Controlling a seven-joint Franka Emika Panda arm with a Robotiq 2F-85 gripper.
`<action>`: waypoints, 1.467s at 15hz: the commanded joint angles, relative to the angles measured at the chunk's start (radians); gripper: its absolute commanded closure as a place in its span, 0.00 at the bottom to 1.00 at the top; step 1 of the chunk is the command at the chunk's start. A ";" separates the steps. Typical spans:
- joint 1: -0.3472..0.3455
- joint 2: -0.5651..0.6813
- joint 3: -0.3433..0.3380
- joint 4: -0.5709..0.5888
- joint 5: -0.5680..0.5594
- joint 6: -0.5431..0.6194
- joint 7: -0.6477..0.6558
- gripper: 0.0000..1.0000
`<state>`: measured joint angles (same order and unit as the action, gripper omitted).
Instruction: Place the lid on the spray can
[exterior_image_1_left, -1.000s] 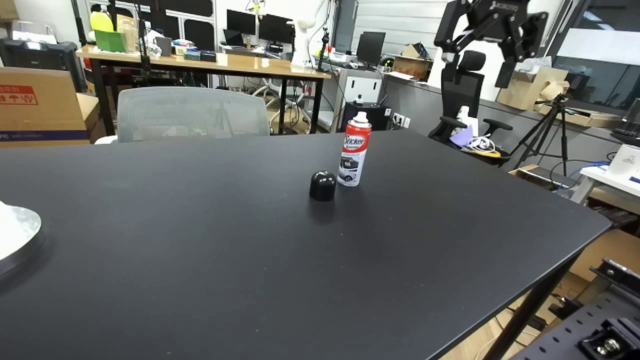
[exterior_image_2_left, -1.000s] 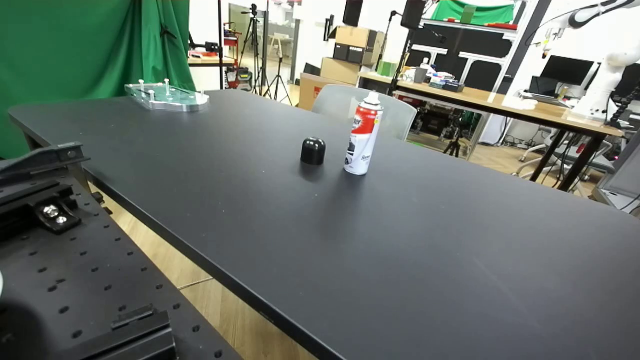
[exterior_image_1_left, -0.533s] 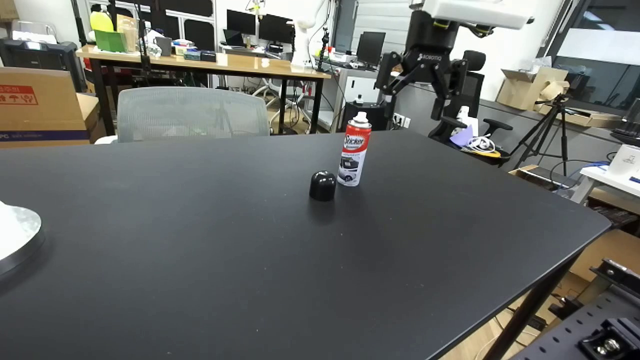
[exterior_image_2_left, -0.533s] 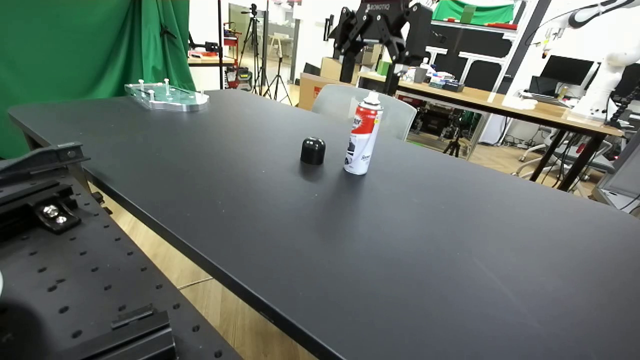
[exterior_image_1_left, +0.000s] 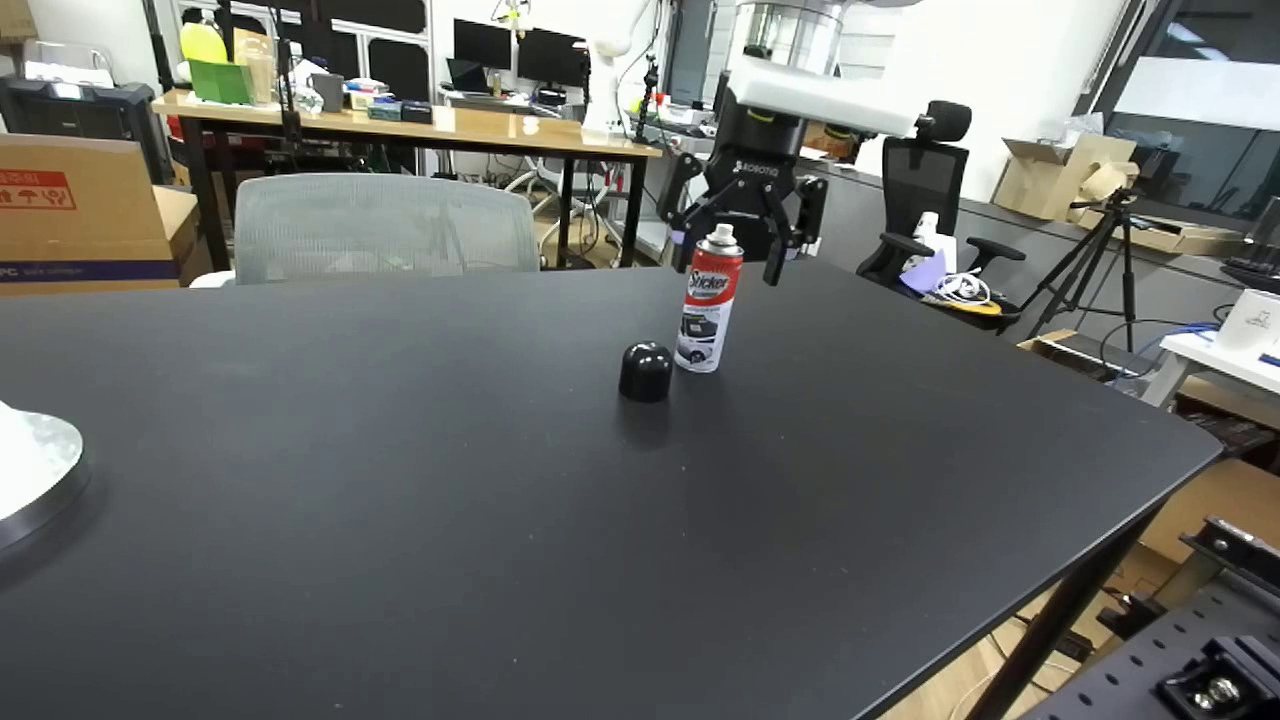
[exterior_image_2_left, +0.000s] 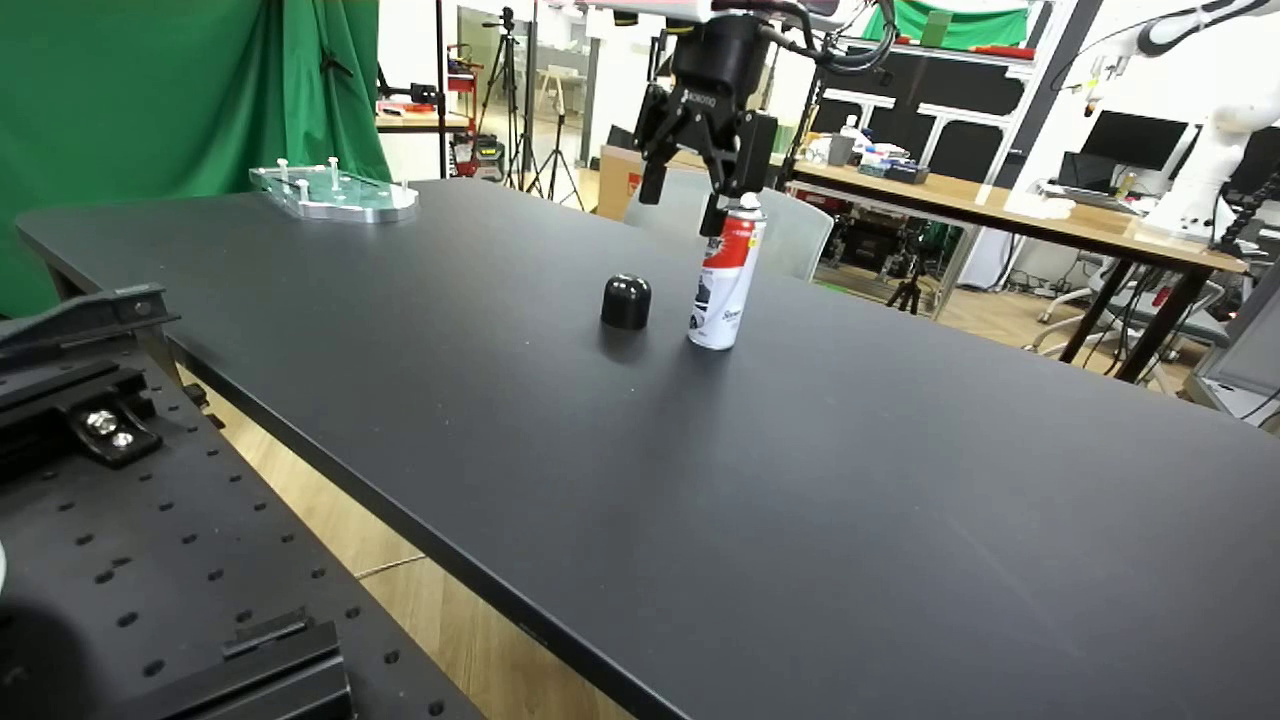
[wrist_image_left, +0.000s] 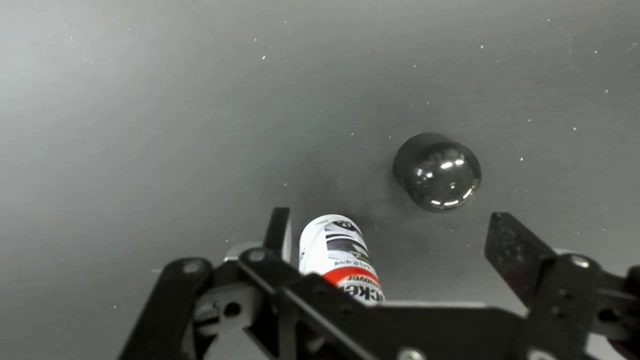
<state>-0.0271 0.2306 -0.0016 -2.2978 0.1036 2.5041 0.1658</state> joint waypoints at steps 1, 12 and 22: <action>0.009 0.005 -0.007 0.007 0.004 -0.003 -0.002 0.00; 0.095 0.103 -0.018 0.010 -0.094 0.036 0.087 0.00; 0.186 0.221 -0.098 0.075 -0.218 0.205 0.168 0.00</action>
<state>0.1414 0.4165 -0.0859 -2.2694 -0.1038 2.6980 0.2992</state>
